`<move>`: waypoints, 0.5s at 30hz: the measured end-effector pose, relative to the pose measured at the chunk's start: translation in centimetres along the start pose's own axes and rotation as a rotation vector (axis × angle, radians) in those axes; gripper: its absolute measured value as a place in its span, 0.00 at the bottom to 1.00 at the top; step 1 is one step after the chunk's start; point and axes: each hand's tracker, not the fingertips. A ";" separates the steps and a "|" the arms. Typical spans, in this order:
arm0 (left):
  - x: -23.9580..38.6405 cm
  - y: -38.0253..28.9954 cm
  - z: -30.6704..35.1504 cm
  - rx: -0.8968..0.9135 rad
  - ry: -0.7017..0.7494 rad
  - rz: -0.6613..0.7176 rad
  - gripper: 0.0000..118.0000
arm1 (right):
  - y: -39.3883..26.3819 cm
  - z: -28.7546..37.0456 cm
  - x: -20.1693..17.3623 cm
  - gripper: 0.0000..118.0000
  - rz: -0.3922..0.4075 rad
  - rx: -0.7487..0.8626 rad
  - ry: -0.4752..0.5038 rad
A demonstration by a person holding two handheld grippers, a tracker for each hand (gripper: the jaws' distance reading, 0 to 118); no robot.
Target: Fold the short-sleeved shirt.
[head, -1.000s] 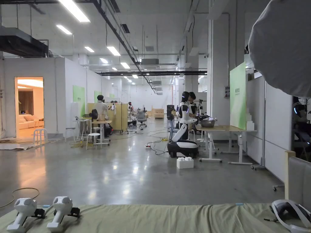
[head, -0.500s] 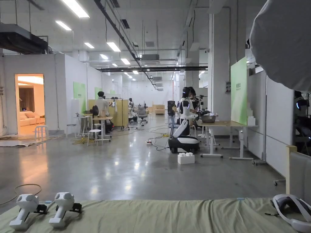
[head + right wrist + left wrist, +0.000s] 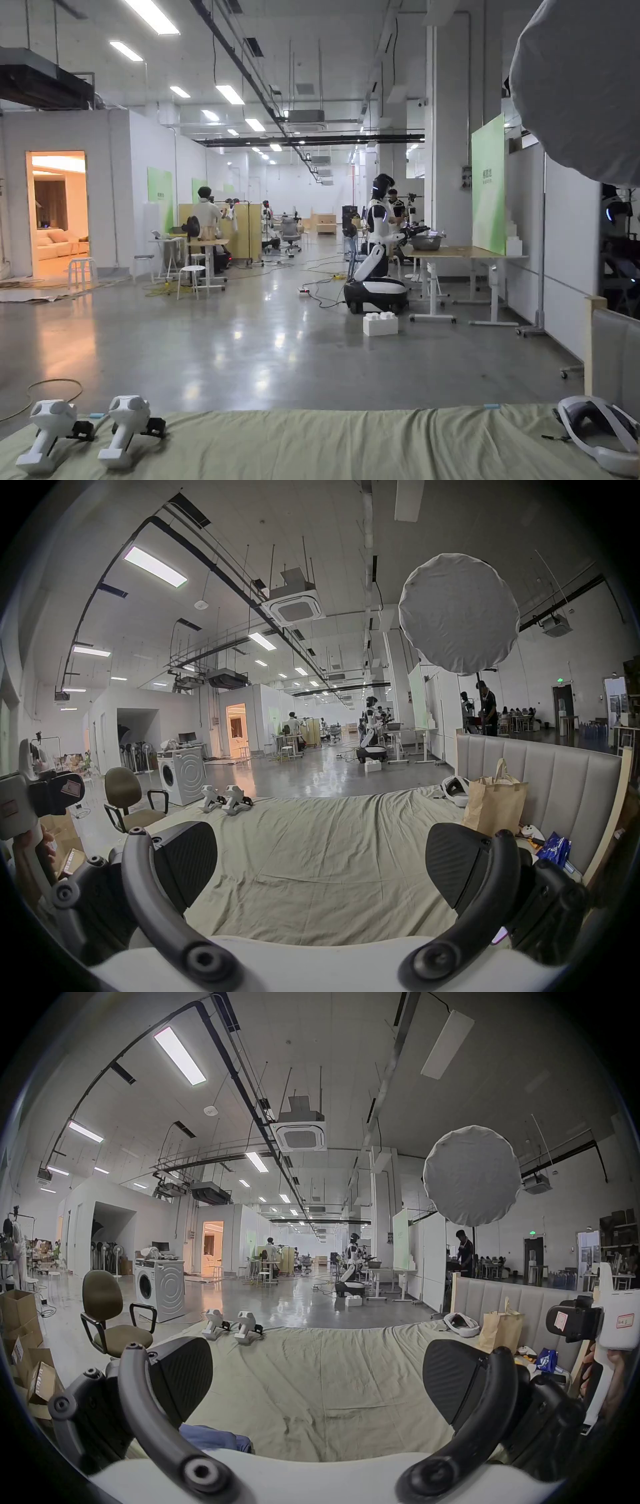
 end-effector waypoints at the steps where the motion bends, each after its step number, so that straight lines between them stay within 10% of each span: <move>1: 0.0 0.0 0.0 -0.002 0.001 -0.002 1.00 | 0.0 0.0 0.0 1.00 0.000 0.000 -0.001; 15: -0.1 0.1 -0.1 -0.001 0.006 0.014 1.00 | 0.0 0.1 0.3 1.00 -0.003 0.000 -0.002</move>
